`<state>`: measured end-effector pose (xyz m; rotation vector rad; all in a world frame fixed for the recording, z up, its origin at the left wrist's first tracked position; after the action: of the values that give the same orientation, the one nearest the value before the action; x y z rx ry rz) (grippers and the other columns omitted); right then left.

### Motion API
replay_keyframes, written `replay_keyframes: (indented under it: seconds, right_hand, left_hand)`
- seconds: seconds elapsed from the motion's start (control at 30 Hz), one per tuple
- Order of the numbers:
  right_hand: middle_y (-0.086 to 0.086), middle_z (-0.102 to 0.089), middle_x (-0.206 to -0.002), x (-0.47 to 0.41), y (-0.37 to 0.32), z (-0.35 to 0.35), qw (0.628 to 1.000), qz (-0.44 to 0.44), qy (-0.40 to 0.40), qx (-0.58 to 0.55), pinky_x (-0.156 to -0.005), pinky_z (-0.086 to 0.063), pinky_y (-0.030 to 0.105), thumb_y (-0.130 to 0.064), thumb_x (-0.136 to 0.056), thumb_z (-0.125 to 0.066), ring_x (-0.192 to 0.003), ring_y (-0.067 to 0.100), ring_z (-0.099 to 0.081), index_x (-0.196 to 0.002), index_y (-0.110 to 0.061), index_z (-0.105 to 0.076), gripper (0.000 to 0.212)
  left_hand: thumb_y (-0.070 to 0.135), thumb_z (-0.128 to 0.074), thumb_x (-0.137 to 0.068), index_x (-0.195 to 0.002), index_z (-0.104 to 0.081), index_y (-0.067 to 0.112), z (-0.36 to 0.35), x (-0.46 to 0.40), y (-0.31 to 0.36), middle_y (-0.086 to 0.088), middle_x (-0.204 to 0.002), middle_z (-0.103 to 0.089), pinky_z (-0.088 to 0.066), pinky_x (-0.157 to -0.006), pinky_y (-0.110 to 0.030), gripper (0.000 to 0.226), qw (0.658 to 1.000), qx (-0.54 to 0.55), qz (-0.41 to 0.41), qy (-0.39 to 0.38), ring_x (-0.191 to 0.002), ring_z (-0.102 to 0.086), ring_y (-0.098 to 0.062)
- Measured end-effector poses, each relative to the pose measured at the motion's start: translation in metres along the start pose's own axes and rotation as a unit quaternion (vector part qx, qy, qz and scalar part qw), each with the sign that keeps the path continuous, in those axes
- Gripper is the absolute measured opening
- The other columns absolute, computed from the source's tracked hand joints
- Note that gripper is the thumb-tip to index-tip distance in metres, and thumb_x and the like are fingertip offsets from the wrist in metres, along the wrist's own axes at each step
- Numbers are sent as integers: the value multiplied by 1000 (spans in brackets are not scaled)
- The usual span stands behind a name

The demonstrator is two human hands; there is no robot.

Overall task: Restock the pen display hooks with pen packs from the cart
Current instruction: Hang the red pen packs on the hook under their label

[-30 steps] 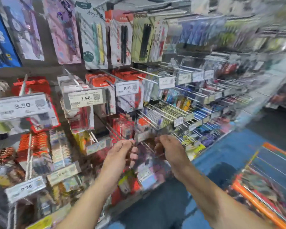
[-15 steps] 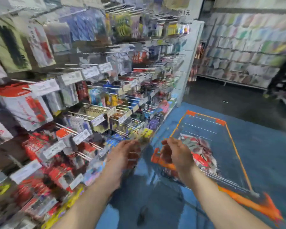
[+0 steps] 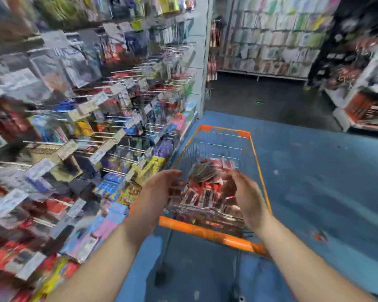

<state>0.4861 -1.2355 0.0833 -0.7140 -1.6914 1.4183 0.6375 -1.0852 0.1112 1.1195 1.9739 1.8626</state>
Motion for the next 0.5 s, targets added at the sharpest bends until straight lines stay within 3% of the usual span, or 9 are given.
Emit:
replay_keyframes:
  seconds: [0.13,0.27,0.5]
  right_hand:
    - [6,-61,-65,-27,2,20,999,-28,29,22,-46,-41,26,-35,-111,-40,-52,19,-56,-98,-4,-67,43]
    - [4,-61,-65,-62,13,33,996,-45,71,5,-54,-40,31,-36,-110,-44,-54,19,-56,-97,-12,-65,34]
    - [5,-61,-63,-120,22,37,990,-91,110,21,-44,-41,25,-31,-111,-43,-52,21,-53,-102,-7,-61,31]
  left_hand:
    - [14,-49,-105,-101,-67,12,-19,-36,4,0,-72,-69,-47,-49,-21,18,999,-16,6,-38,-56,-59,-17]
    - [18,-57,-103,-94,-70,19,-37,-94,2,1,-74,-73,-48,-61,-27,16,997,-43,4,-69,-59,-63,-16]
    - [22,-54,-104,-100,-72,19,-52,-187,-20,-2,-85,-73,-50,-64,-30,18,990,-64,59,-113,-65,-65,-16]
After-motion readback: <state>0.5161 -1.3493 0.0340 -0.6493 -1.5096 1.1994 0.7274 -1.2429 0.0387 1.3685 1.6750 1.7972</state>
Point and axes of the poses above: each hand's wrist, its own x-axis away from the middle knuckle, its own z-axis out of the back of the hand, y = z × x, the point moved 4 cm from there along -x, towards the middle knuckle
